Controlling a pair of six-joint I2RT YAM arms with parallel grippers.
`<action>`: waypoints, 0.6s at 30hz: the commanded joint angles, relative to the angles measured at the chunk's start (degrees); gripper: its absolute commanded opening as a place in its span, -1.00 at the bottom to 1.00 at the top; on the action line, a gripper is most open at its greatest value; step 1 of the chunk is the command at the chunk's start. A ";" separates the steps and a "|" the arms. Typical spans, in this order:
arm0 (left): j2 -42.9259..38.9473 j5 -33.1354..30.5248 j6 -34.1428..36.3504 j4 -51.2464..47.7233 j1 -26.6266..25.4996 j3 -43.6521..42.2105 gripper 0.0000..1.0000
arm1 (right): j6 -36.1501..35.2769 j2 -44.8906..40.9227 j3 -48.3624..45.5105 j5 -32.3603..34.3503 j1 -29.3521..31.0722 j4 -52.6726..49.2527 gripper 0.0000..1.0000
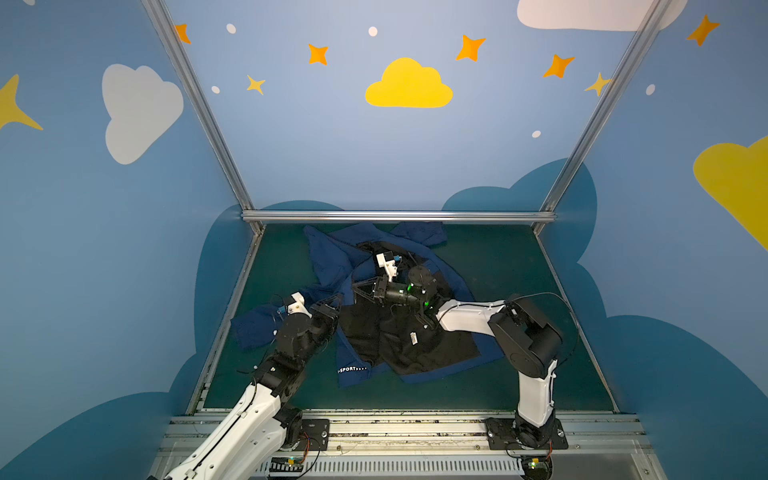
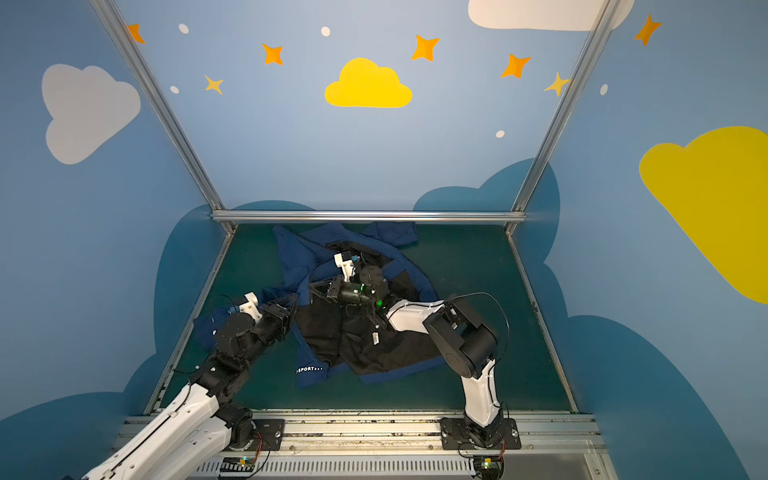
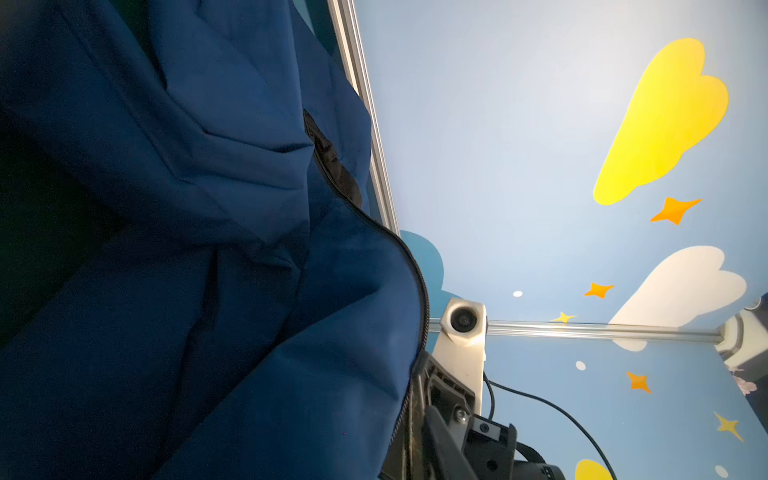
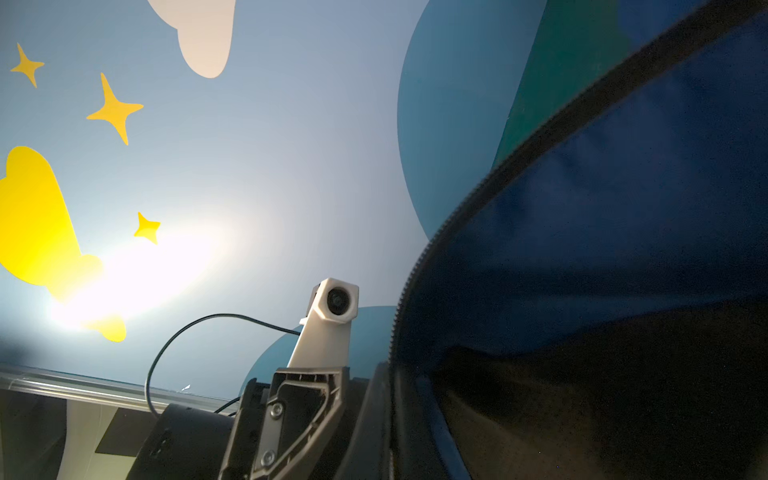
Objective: Zip up the jacket
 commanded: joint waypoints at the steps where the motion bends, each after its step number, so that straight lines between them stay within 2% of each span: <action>1: 0.70 0.21 0.53 2.13 0.39 1.03 -0.23 | 0.27 -3.23 -1.11 -0.60 -0.05 2.36 -1.00; 18: 8.01 1.41 -0.96 10.40 1.03 0.85 -0.12 | 1.04 -6.23 -4.33 -0.82 -0.79 4.47 -1.00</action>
